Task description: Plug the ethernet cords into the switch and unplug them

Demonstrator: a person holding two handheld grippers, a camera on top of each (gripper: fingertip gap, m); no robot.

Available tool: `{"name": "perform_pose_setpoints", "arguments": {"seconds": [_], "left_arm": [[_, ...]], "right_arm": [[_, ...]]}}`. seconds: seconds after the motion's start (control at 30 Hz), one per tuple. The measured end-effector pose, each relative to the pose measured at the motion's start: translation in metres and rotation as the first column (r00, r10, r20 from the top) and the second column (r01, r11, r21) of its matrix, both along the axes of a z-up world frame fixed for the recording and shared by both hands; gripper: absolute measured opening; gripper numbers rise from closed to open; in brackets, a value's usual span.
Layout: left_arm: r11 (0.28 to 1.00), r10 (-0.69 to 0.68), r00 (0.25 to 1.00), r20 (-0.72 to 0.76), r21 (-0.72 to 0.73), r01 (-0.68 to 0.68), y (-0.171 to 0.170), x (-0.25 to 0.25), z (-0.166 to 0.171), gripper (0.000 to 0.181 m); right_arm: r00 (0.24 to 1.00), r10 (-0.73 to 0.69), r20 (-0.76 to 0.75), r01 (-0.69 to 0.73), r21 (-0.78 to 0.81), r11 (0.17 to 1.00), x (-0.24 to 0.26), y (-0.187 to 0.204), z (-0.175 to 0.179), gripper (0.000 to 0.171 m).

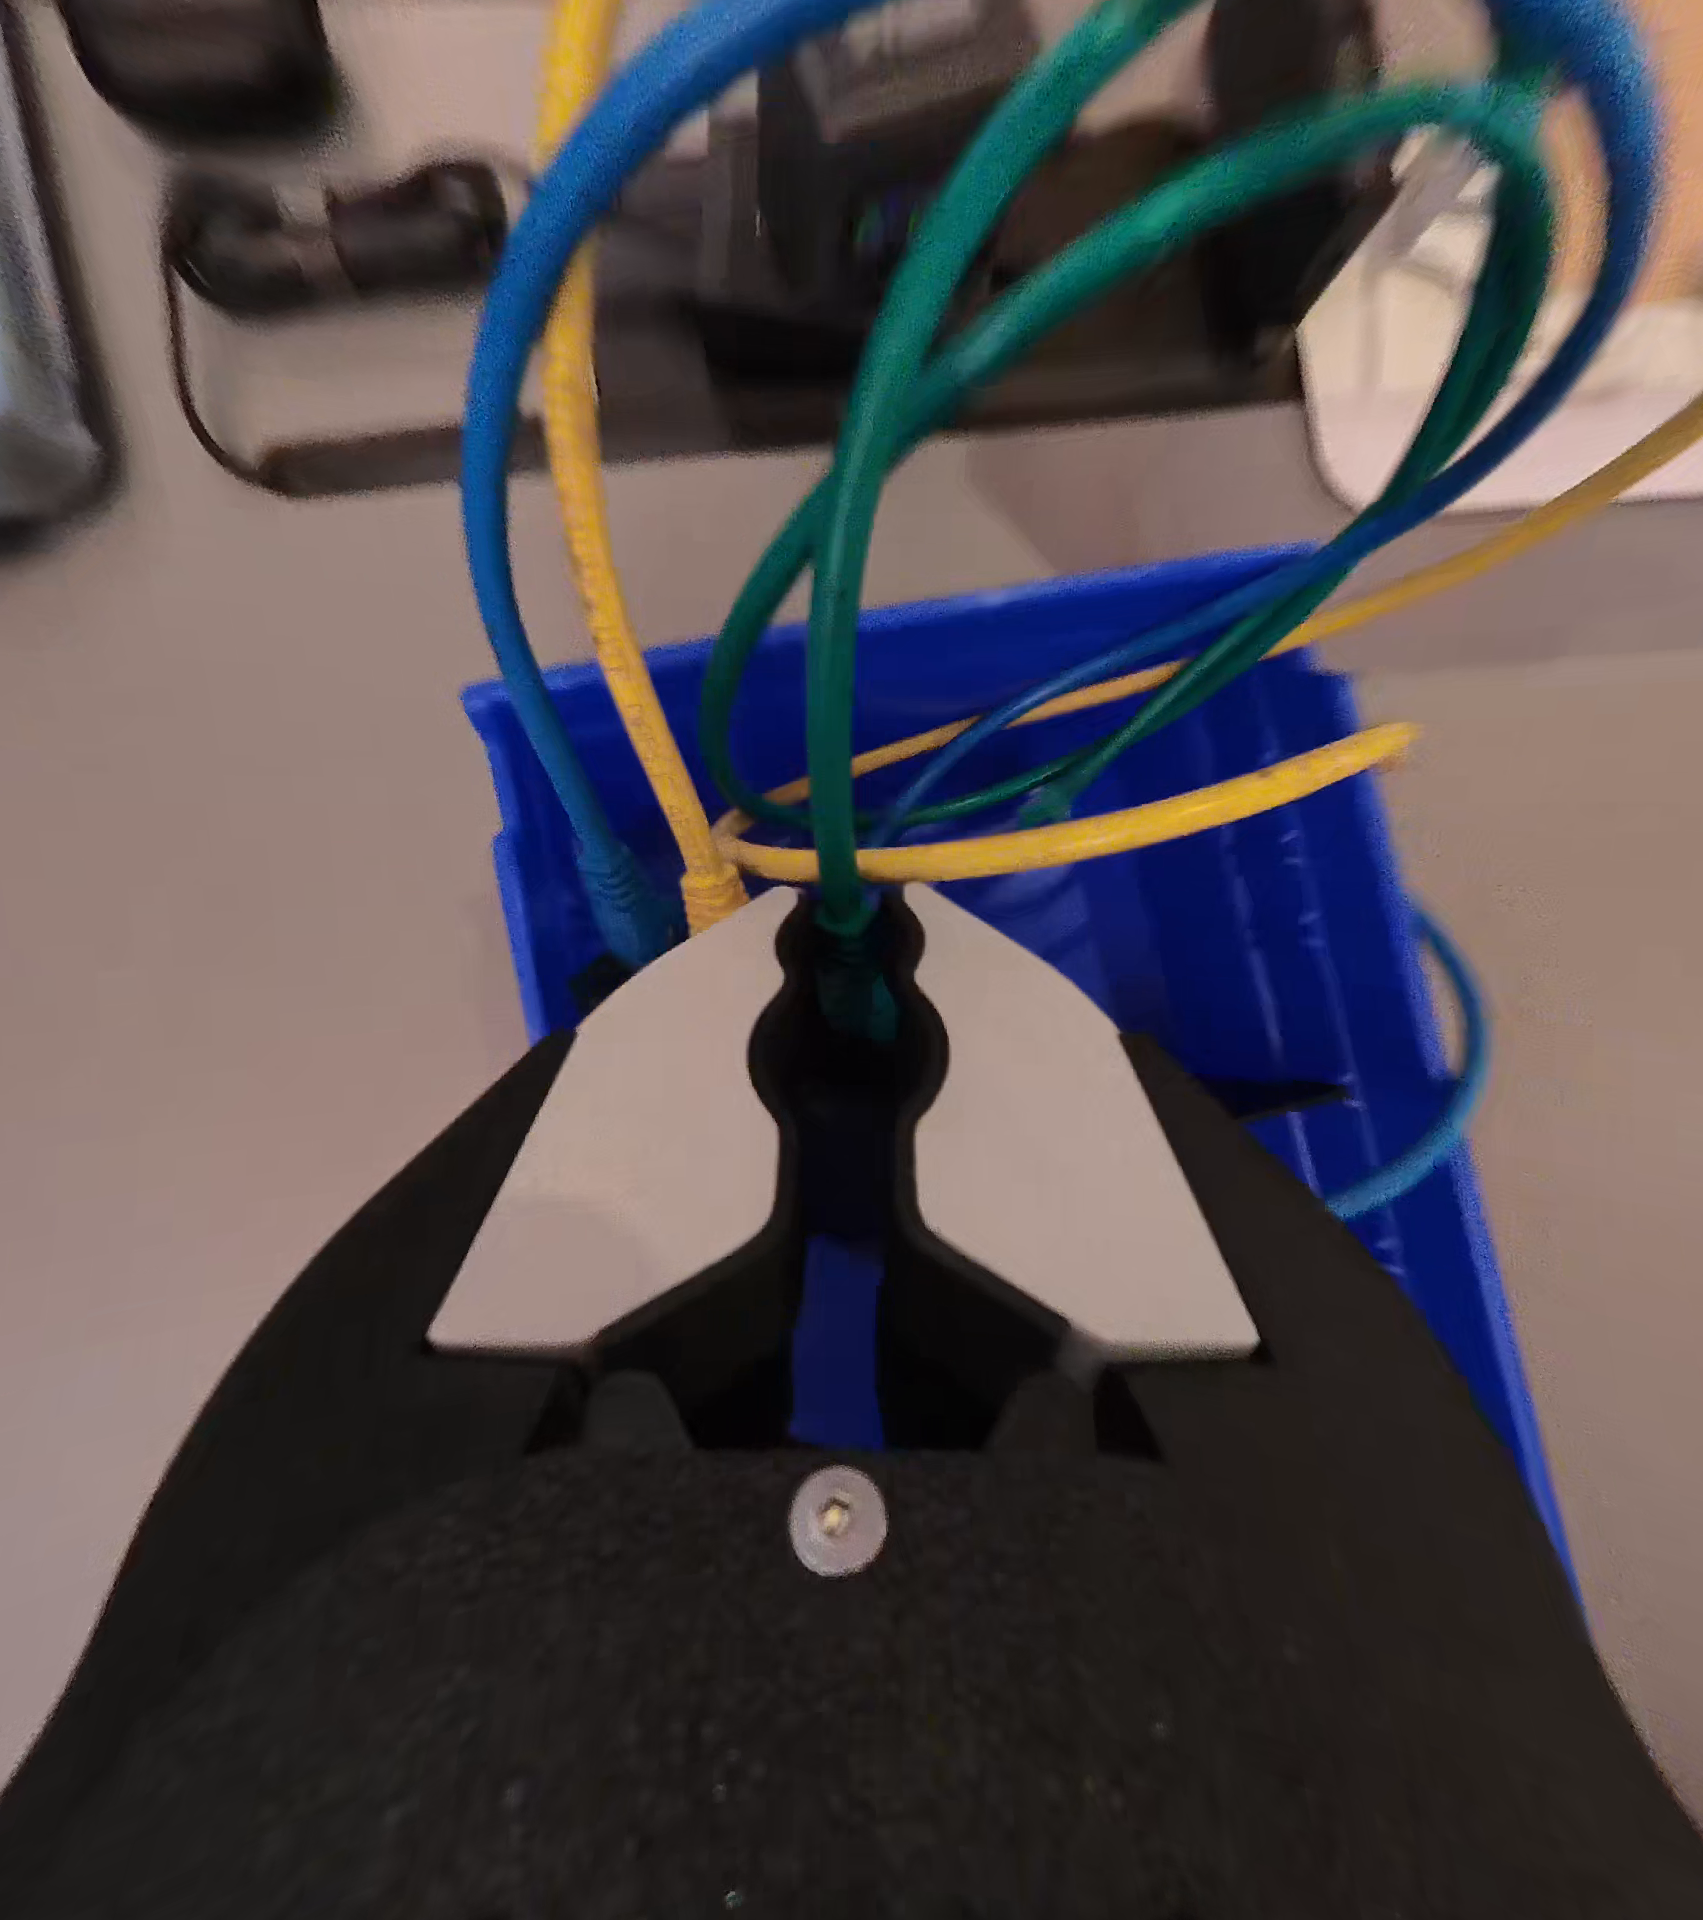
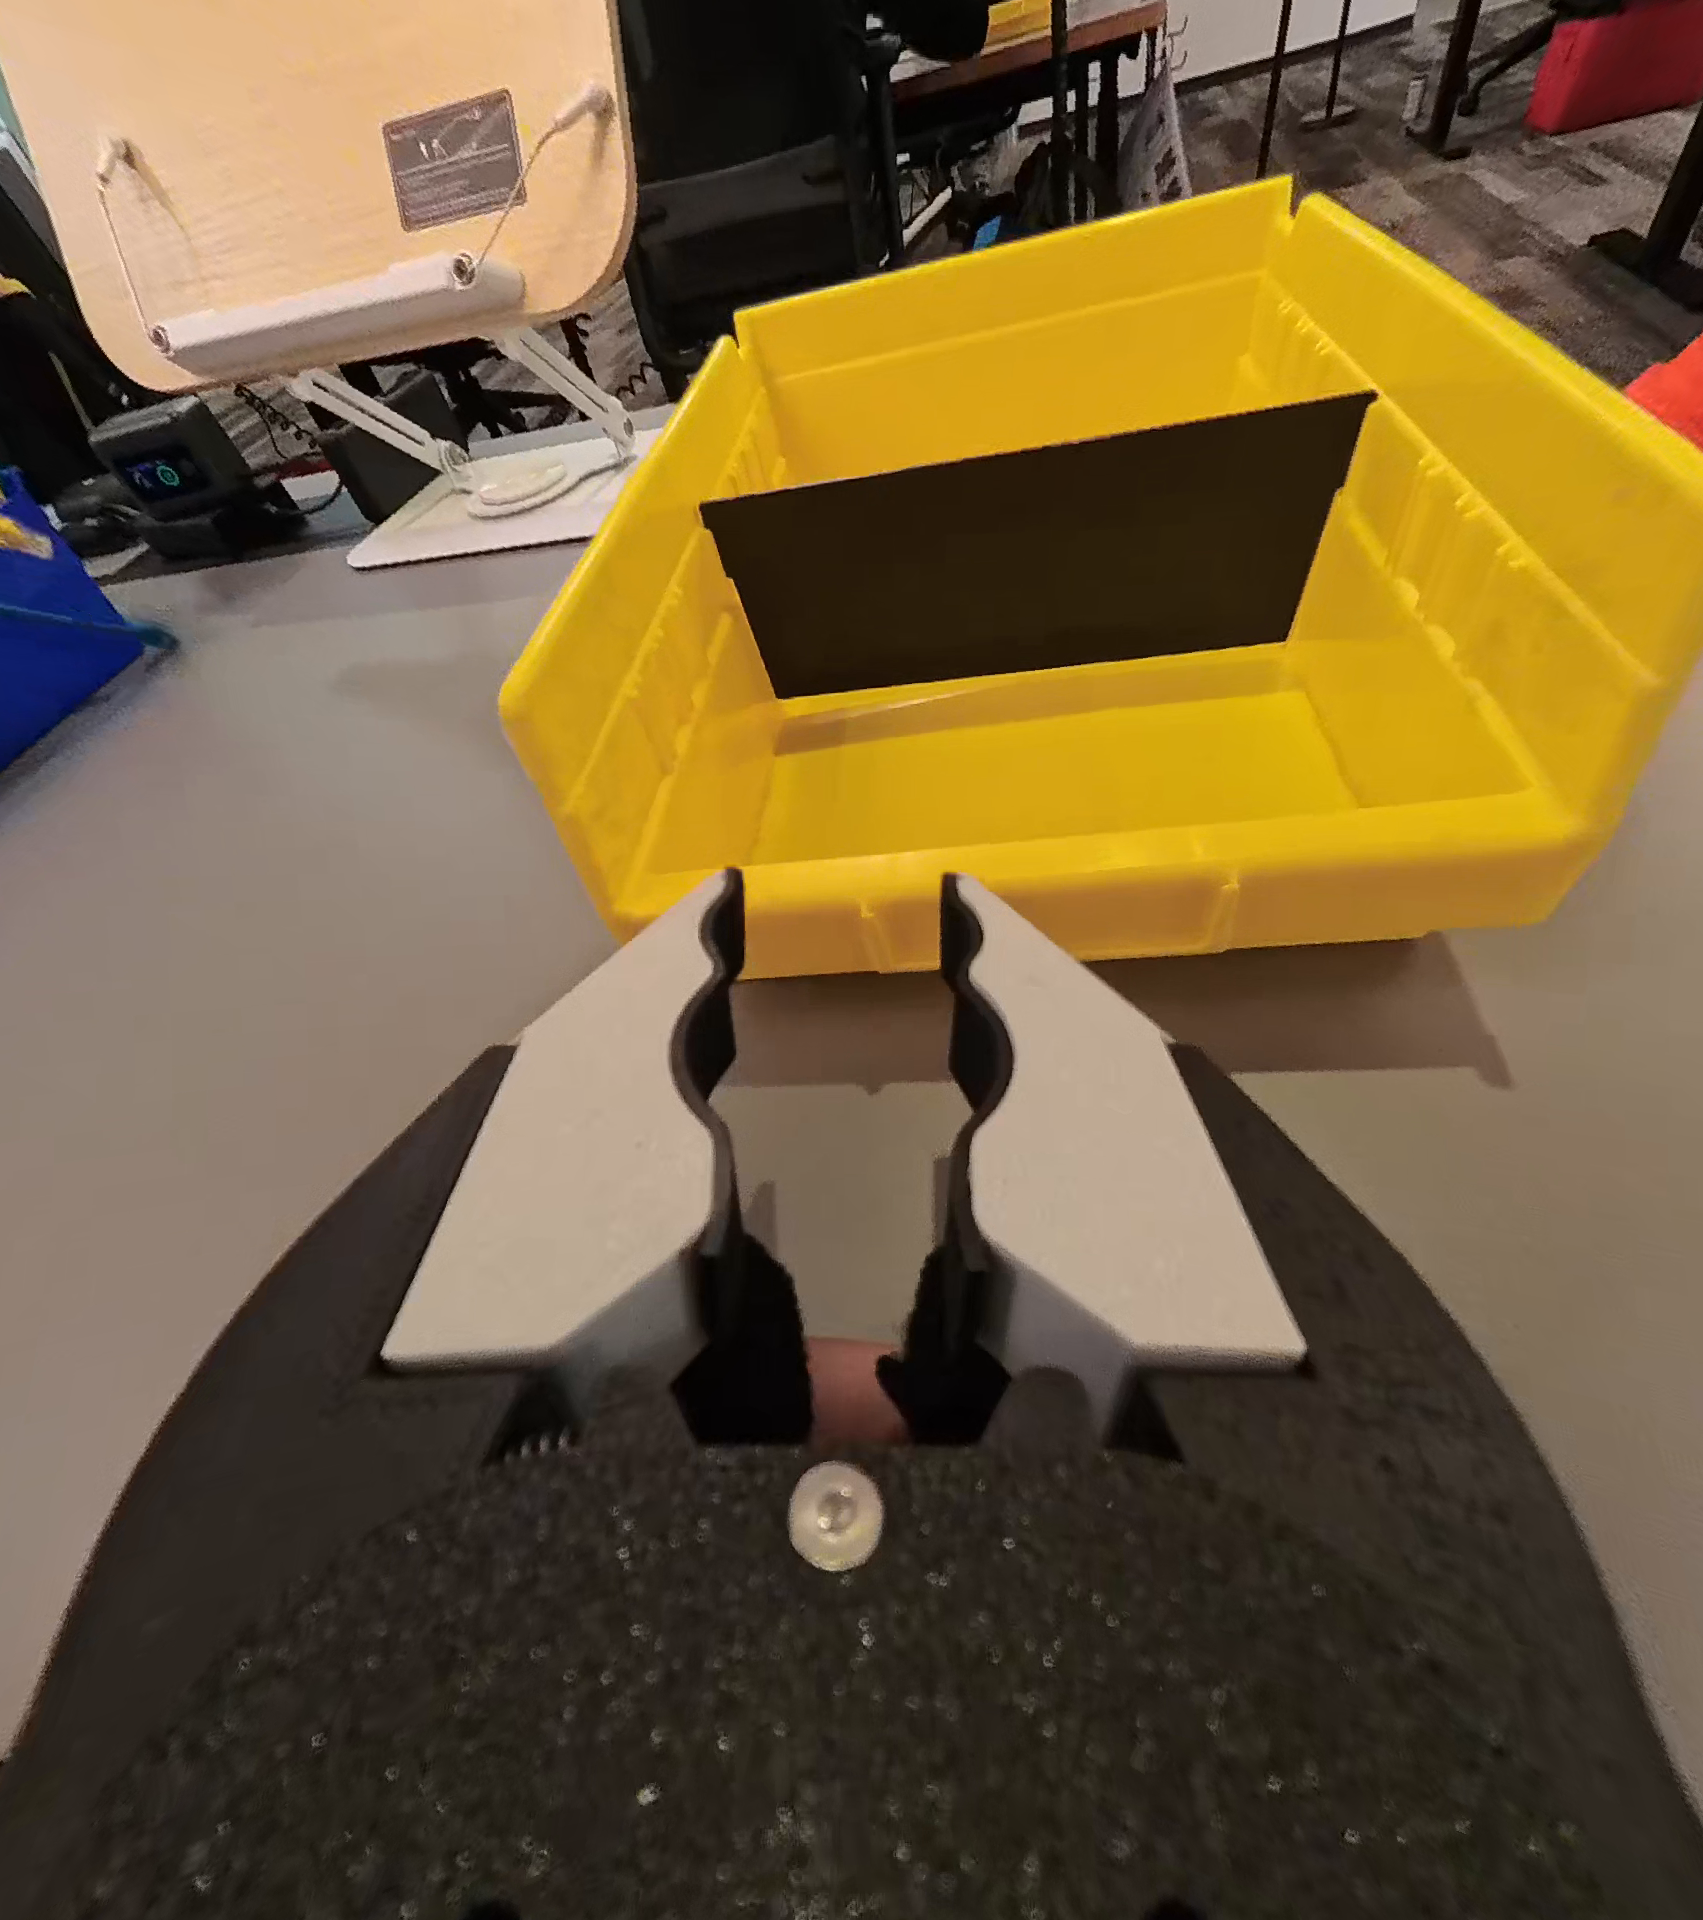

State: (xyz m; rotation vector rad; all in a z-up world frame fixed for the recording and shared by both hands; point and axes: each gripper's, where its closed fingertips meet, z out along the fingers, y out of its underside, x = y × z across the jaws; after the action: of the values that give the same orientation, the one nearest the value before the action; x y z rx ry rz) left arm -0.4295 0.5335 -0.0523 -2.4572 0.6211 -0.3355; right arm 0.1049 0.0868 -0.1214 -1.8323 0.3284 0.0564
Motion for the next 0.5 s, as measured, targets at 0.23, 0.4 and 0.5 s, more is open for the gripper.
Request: {"name": "perform_pose_setpoints", "arguments": {"seconds": [0.23, 0.4, 0.5], "left_arm": [[0.949, -0.189, 0.973, 0.134, 0.278, 0.146, -0.057, 0.051, 0.111, 0.012], [0.891, -0.358, 0.919, 0.164, 0.353, 0.284, -0.118, 0.123, 0.126, 0.012], [0.864, -0.448, 0.862, 0.238, 0.362, 0.349, -0.156, 0.175, 0.115, 0.012]], "right_arm": [[0.986, 0.163, -0.041, -0.157, 0.120, 0.980, -0.050, 0.007, 0.043, 0.042], [0.867, 0.473, -0.157, -0.439, 0.207, 0.874, -0.158, 0.034, 0.089, 0.048], [0.773, 0.617, -0.145, -0.597, 0.160, 0.786, -0.225, 0.060, 0.094, 0.050]]}}
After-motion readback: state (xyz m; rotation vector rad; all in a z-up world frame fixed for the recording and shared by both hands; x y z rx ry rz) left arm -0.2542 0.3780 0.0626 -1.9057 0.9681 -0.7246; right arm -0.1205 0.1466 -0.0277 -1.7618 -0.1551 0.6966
